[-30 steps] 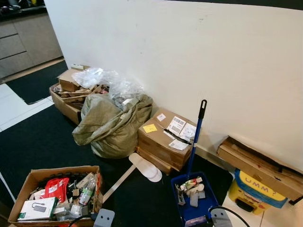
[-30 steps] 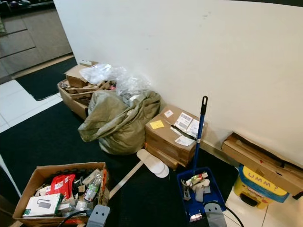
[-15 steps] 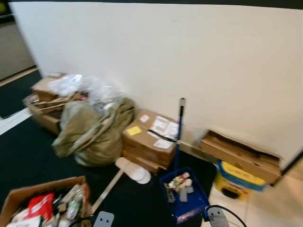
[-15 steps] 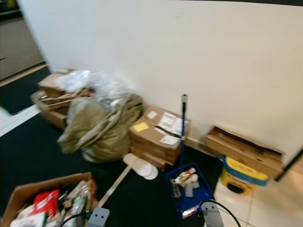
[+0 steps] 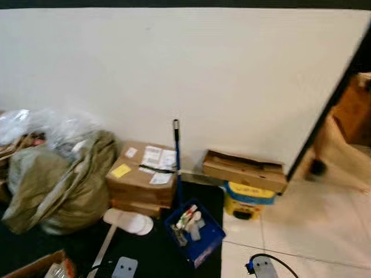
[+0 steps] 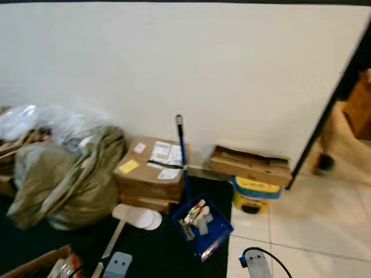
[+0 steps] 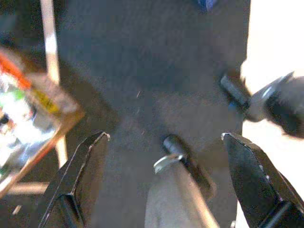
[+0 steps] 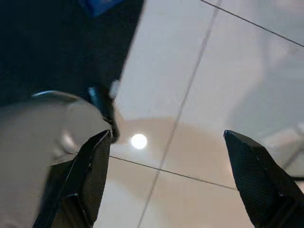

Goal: Sweep floor

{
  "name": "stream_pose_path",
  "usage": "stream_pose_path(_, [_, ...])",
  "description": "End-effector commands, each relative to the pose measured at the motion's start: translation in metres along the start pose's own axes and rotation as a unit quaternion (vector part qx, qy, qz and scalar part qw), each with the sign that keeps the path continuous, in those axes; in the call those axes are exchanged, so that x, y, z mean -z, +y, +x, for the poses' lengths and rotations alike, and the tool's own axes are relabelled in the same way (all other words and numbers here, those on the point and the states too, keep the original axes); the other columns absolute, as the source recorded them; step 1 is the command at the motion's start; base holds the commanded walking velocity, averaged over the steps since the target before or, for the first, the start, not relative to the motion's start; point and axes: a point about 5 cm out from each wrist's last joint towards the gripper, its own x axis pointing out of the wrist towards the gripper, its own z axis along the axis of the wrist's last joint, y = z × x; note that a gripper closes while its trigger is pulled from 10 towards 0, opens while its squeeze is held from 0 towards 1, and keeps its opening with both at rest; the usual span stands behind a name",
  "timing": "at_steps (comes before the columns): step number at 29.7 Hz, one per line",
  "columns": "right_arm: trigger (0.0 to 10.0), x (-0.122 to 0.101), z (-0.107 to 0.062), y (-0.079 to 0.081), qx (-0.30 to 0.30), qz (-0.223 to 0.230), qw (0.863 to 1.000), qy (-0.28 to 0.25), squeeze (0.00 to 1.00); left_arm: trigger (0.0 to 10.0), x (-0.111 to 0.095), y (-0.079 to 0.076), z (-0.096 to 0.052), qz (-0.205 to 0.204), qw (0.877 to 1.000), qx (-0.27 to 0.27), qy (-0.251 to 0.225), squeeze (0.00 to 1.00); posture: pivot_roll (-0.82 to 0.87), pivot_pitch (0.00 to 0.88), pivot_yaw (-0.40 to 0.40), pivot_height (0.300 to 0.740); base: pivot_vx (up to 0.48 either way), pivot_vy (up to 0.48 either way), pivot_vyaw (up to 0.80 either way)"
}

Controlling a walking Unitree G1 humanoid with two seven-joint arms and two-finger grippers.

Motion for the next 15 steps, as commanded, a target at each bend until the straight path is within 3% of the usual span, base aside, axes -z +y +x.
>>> stream_pose_path(1, [10.0,-0.0028,0.0005,0.0059,-0.007,-0.004,1.0,-0.004,0.0,10.0,0.0093,0.0042,-0.0017,0.003,1.0,-0.005,0.012,0.0,-0.1,0.0,0.038,0.74,0.0,0.0,-0.8])
stream_pose_path(15, [10.0,-0.0042,0.0007,0.006,-0.008,-0.002,1.0,-0.004,0.0,10.0,0.0069,0.0057,-0.0019,-0.024,0.999,-0.02,-0.007,0.0,-0.1,0.009,0.04,0.74,0.0,0.0,-0.8])
